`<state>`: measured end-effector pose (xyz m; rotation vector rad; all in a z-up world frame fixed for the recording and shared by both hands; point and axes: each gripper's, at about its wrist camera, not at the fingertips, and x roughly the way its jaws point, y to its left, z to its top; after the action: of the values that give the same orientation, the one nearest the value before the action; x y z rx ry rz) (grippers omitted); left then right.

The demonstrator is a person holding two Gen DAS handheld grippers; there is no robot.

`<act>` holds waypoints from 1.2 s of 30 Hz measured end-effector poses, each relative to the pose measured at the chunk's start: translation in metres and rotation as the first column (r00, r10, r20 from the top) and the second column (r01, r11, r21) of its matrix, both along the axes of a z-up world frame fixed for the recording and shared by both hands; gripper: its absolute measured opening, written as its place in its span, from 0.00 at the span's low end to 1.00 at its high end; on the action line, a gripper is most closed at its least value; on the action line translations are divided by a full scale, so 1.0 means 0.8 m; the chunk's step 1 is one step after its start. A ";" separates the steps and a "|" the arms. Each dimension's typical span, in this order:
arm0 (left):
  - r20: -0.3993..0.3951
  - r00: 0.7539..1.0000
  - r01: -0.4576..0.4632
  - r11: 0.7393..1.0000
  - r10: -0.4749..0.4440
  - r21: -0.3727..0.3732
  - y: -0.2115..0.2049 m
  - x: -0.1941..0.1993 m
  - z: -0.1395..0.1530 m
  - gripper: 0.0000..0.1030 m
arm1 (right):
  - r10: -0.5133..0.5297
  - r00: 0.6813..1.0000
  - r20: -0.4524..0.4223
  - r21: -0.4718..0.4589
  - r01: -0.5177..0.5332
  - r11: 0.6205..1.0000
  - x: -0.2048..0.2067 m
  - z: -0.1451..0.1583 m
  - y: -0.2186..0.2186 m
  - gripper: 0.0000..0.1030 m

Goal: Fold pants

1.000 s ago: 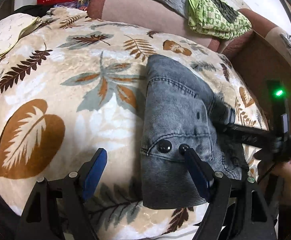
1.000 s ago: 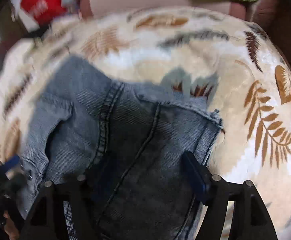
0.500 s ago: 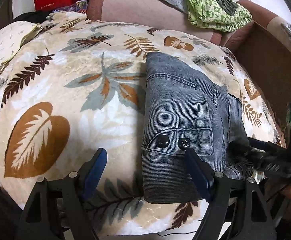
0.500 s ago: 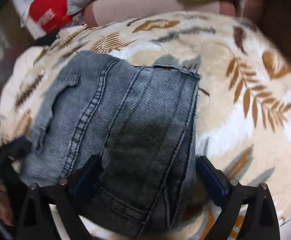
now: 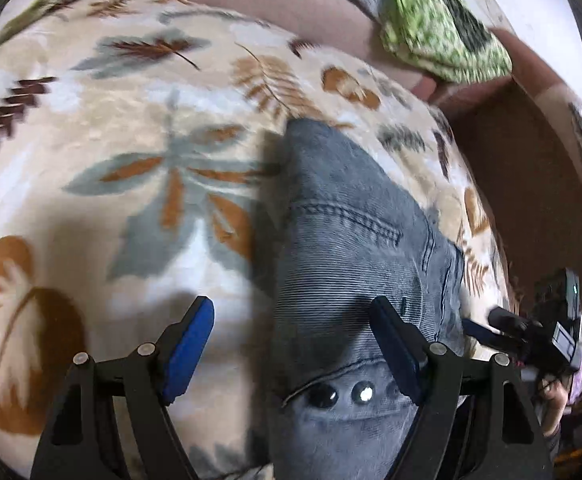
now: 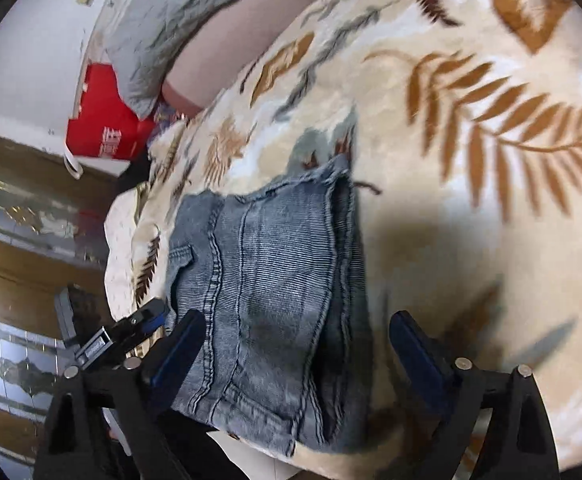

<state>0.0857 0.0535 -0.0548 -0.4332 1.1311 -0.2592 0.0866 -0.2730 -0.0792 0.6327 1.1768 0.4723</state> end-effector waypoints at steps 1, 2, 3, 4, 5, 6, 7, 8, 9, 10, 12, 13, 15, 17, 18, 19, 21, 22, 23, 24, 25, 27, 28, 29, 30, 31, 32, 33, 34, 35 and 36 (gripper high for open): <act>-0.022 1.000 0.013 1.000 -0.013 -0.004 -0.008 0.004 -0.007 0.78 | 0.010 1.000 -0.025 -0.001 -0.010 1.000 0.007 -0.010 0.006 0.84; -0.024 1.000 0.019 1.000 -0.019 -0.007 -0.012 0.004 -0.008 0.78 | 0.006 0.999 -0.049 -0.004 -0.006 1.000 0.011 -0.018 0.010 0.79; -0.016 1.000 0.026 1.000 -0.026 -0.007 -0.015 0.004 -0.007 0.78 | 0.003 0.999 -0.048 -0.004 -0.003 1.000 0.011 -0.020 0.013 0.75; -0.004 0.999 0.036 0.999 -0.036 -0.010 -0.019 0.004 -0.005 0.78 | 0.022 0.999 -0.031 -0.024 -0.023 0.999 0.012 -0.015 0.018 0.66; -0.006 0.999 0.042 0.999 -0.043 -0.014 -0.022 0.005 -0.006 0.74 | 0.041 0.999 -0.027 -0.062 -0.043 0.997 0.012 -0.012 0.024 0.48; -0.010 0.999 0.046 0.999 -0.047 -0.019 -0.024 0.006 -0.007 0.69 | 0.053 0.998 -0.026 -0.095 -0.055 0.994 0.009 -0.011 0.027 0.43; -0.016 0.998 0.056 0.998 -0.056 -0.026 -0.025 0.008 -0.009 0.59 | 0.060 0.998 -0.029 -0.118 -0.063 0.991 0.009 -0.012 0.030 0.43; -0.021 0.998 0.058 0.998 -0.058 -0.024 -0.027 0.010 -0.011 0.59 | 0.050 0.998 -0.039 -0.131 -0.054 0.990 0.012 -0.016 0.030 0.42; -0.022 0.998 0.053 0.998 -0.053 -0.022 -0.028 0.011 -0.012 0.59 | 0.031 0.998 -0.051 -0.129 -0.037 0.991 0.016 -0.020 0.028 0.42; -0.021 0.999 0.048 0.998 -0.049 -0.028 -0.028 0.011 -0.012 0.60 | 0.002 0.998 -0.068 -0.084 -0.008 0.996 0.018 -0.026 0.017 0.44; -0.021 0.999 0.043 0.998 -0.044 -0.048 -0.025 0.013 -0.014 0.60 | 0.000 0.998 -0.066 -0.072 -0.005 0.997 0.019 -0.029 0.020 0.46; -0.022 0.999 0.046 0.998 -0.047 -0.047 -0.024 0.013 -0.015 0.59 | 0.019 0.999 -0.050 -0.096 -0.024 0.995 0.018 -0.026 0.026 0.47; -0.007 0.999 0.045 0.999 -0.045 -0.019 -0.027 0.011 -0.009 0.45 | 0.049 0.998 -0.038 -0.102 -0.053 0.993 0.015 -0.021 0.032 0.35; 0.021 0.998 0.053 0.999 -0.053 0.012 -0.029 0.007 0.002 0.21 | 0.060 0.998 -0.027 -0.084 -0.062 0.995 0.010 -0.012 0.034 0.21; 0.036 0.998 0.056 0.998 -0.057 0.017 -0.028 0.005 0.007 0.19 | 0.065 0.998 -0.010 -0.087 -0.065 0.994 0.007 -0.005 0.036 0.18; 0.059 0.997 0.058 0.998 -0.058 0.010 -0.026 0.001 0.016 0.17 | 0.072 0.997 0.013 -0.093 -0.071 0.993 0.002 0.007 0.039 0.17; 0.095 0.994 0.054 0.999 -0.054 -0.004 -0.022 -0.005 0.032 0.17 | 0.081 0.995 0.054 -0.105 -0.075 0.992 -0.002 0.026 0.046 0.16; 0.129 0.990 0.053 0.999 -0.054 0.014 -0.020 -0.009 0.045 0.17 | 0.094 0.992 0.082 -0.115 -0.084 0.990 -0.001 0.040 0.056 0.16; 0.167 0.984 0.048 0.998 -0.054 0.036 -0.018 -0.011 0.059 0.17 | 0.105 0.989 0.102 -0.121 -0.092 0.988 -0.002 0.052 0.059 0.16; 0.208 0.977 0.038 0.998 -0.047 0.048 -0.012 -0.011 0.075 0.17 | 0.113 0.985 0.130 -0.123 -0.097 0.988 0.002 0.066 0.067 0.16; 0.237 0.971 0.021 0.999 -0.033 0.050 -0.005 -0.008 0.089 0.17 | 0.120 0.981 0.151 -0.125 -0.102 0.987 0.008 0.080 0.069 0.16; 0.279 0.960 -0.006 0.998 -0.013 0.067 0.008 0.005 0.109 0.17 | 0.133 0.972 0.192 -0.127 -0.109 0.986 0.024 0.098 0.079 0.16; 0.286 0.958 -0.016 0.997 -0.005 0.071 0.012 0.011 0.112 0.17 | 0.136 0.968 0.213 -0.121 -0.112 0.986 0.038 0.108 0.086 0.16; 0.284 0.959 -0.032 0.996 0.009 0.077 0.021 0.023 0.112 0.18 | 0.143 0.963 0.227 -0.120 -0.118 0.986 0.049 0.114 0.091 0.16; 0.277 0.961 -0.046 0.996 0.023 0.077 0.026 0.035 0.108 0.18 | 0.151 0.959 0.242 -0.127 -0.123 0.984 0.060 0.118 0.099 0.16; 0.273 0.961 -0.059 0.995 0.036 0.078 0.033 0.043 0.101 0.19 | 0.153 0.953 0.260 -0.132 -0.122 0.984 0.074 0.118 0.108 0.16; 0.270 0.962 -0.072 0.994 0.047 0.083 0.037 0.051 0.092 0.21 | 0.159 0.950 0.268 -0.142 -0.124 0.982 0.085 0.115 0.115 0.16; 0.262 0.963 -0.092 0.992 0.066 0.087 0.041 0.063 0.078 0.21 | 0.165 0.947 0.275 -0.167 -0.122 0.978 0.096 0.110 0.122 0.16; 0.255 0.964 -0.107 0.989 0.079 0.099 0.043 0.072 0.062 0.24 | 0.154 0.947 0.280 -0.187 -0.103 0.977 0.109 0.097 0.130 0.16; 0.239 0.967 -0.118 0.986 0.087 0.121 0.043 0.080 0.045 0.30 | 0.136 0.955 0.264 -0.184 -0.088 0.979 0.120 0.081 0.134 0.16; 0.190 0.979 -0.111 0.978 0.076 0.177 0.038 0.096 0.016 0.35 | 0.134 0.967 0.218 -0.218 -0.086 0.972 0.133 0.054 0.142 0.18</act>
<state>0.1624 0.0840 -0.0420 -0.2885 0.9425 -0.1056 0.1931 -0.1591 -0.0364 0.3226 1.0255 0.4961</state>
